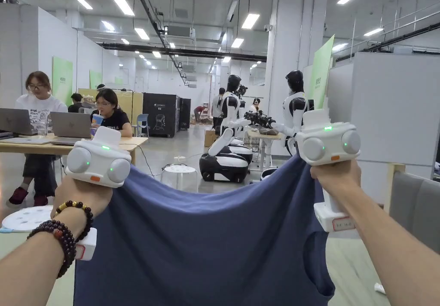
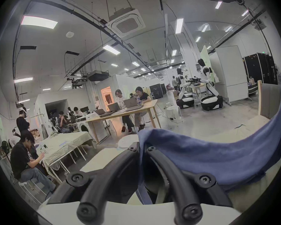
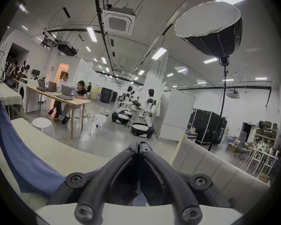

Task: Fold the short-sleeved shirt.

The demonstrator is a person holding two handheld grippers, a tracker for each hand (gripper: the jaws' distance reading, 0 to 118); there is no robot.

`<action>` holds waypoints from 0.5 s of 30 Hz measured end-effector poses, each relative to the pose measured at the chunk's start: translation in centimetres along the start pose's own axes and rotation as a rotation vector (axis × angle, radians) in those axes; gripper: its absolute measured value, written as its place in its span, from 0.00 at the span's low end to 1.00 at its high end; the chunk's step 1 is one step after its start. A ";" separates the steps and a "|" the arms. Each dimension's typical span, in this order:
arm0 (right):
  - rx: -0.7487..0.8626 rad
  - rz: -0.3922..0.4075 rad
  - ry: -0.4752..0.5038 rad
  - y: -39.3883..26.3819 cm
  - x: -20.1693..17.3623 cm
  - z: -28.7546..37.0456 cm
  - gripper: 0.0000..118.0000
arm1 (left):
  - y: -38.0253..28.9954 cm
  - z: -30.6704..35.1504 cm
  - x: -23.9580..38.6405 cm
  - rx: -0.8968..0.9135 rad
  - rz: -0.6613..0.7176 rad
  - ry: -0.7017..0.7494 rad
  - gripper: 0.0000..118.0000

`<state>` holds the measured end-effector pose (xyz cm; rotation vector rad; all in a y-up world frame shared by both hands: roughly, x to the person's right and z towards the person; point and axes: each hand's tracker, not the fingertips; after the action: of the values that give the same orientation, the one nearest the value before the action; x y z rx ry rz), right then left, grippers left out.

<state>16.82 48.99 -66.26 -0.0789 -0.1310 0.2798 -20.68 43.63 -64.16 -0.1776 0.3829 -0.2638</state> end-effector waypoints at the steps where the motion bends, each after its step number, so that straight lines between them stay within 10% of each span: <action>1: -0.011 -0.003 0.008 -0.9 -0.1 0.1 0.00 | -0.7 0.1 0.2 -0.015 -0.001 -0.011 0.02; 15: -0.053 -0.005 0.054 -6.2 1.2 7.6 0.00 | -7.3 8.4 -1.8 -0.074 0.033 -0.050 0.02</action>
<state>18.55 43.86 -57.97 -0.1387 -0.0852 0.2686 -20.65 38.24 -54.22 -0.2496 0.3458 -0.2124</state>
